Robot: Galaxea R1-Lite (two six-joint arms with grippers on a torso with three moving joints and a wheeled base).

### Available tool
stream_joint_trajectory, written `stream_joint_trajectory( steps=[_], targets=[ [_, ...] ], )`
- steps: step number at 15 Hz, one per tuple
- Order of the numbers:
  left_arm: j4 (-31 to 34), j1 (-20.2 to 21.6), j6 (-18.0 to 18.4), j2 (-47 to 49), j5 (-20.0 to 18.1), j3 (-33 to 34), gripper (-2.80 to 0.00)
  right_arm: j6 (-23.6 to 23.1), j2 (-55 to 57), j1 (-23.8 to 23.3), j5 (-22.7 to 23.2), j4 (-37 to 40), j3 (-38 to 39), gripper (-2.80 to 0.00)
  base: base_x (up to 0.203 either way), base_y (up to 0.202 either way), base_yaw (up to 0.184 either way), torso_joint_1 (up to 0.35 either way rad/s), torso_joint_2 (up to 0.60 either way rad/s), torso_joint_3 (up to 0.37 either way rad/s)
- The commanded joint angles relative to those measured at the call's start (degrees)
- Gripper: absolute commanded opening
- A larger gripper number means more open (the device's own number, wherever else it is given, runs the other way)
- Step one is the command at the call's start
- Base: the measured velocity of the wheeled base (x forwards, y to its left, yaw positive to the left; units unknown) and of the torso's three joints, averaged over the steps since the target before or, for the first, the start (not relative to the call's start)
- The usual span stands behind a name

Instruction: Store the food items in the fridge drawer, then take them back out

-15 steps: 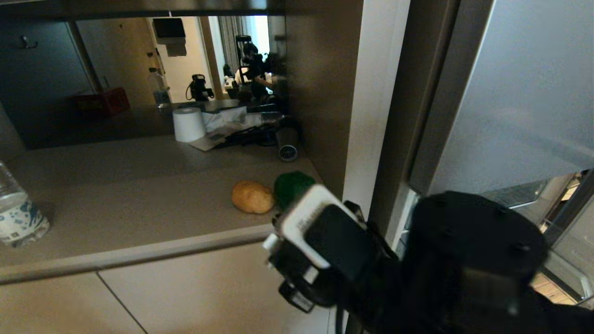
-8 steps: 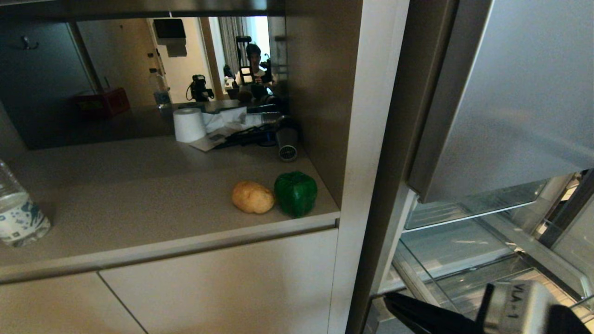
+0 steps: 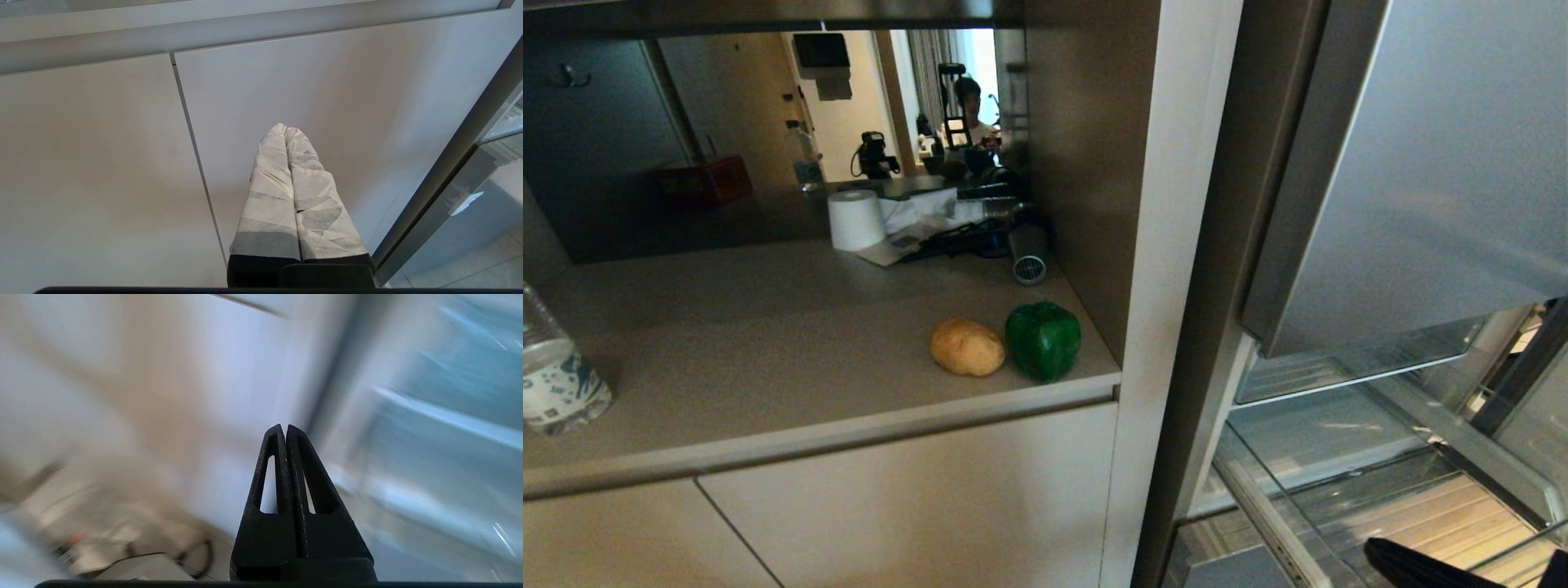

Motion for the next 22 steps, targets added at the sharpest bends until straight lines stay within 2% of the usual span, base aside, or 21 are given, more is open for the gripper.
stream_joint_trajectory(
  steps=[1,3,5,7,9,12,16,18,20,22],
  targets=[
    [0.03,0.0,-0.01,-0.01,0.02,-0.01,-2.8,1.15,-8.66,-6.4,-1.49,8.13,0.43,-2.8,0.0,0.0,0.0,0.0,0.0,0.0],
    [0.03,0.0,-0.01,0.06,0.02,-0.01,-2.8,4.67,-17.0,-11.79,-3.34,19.11,-0.22,-2.8,0.0,0.0,0.0,0.0,0.0,0.0],
    [0.03,0.0,-0.01,-0.01,0.02,-0.01,-2.8,10.71,-24.57,-16.96,-5.64,29.99,-1.31,-2.8,0.0,0.0,0.0,0.0,0.0,0.0],
    [0.03,0.0,-0.01,-0.01,0.02,-0.01,-2.8,16.66,-25.54,-27.01,-5.48,34.85,-1.82,-2.8,0.0,0.0,0.0,0.0,0.0,0.0],
    [0.03,0.0,-0.01,-0.01,0.02,-0.05,-2.8,20.84,-19.99,-39.63,-1.73,36.49,-2.33,-2.8,0.0,0.0,0.0,0.0,0.0,0.0],
    [0.03,0.0,-0.01,-0.01,0.02,-0.01,-2.8,23.91,-8.09,-58.68,8.18,33.77,-3.13,-2.8,0.0,0.0,0.0,0.0,0.0,0.0],
    [0.03,0.0,-0.01,-0.01,0.02,-0.01,-2.8,22.68,7.01,-82.76,19.25,24.11,-3.15,-2.8,0.0,0.0,0.0,0.0,0.0,0.0],
    [0.03,0.0,-0.01,-0.01,0.02,-0.01,-2.8,20.69,13.33,-92.3,24.72,19.32,-3.61,-2.8,0.0,0.0,0.0,0.0,0.0,0.0],
    [0.03,0.0,-0.01,-0.01,0.02,-0.01,-2.8,17.88,20.35,-98.97,29.44,15.5,-4.28,-2.8,0.0,0.0,0.0,0.0,0.0,0.0],
    [0.03,0.0,-0.01,-0.01,0.02,-0.01,-2.8,15.85,27.97,-104.26,31.74,10.75,-4.65,-2.8,0.0,0.0,0.0,0.0,0.0,0.0]
  ],
)
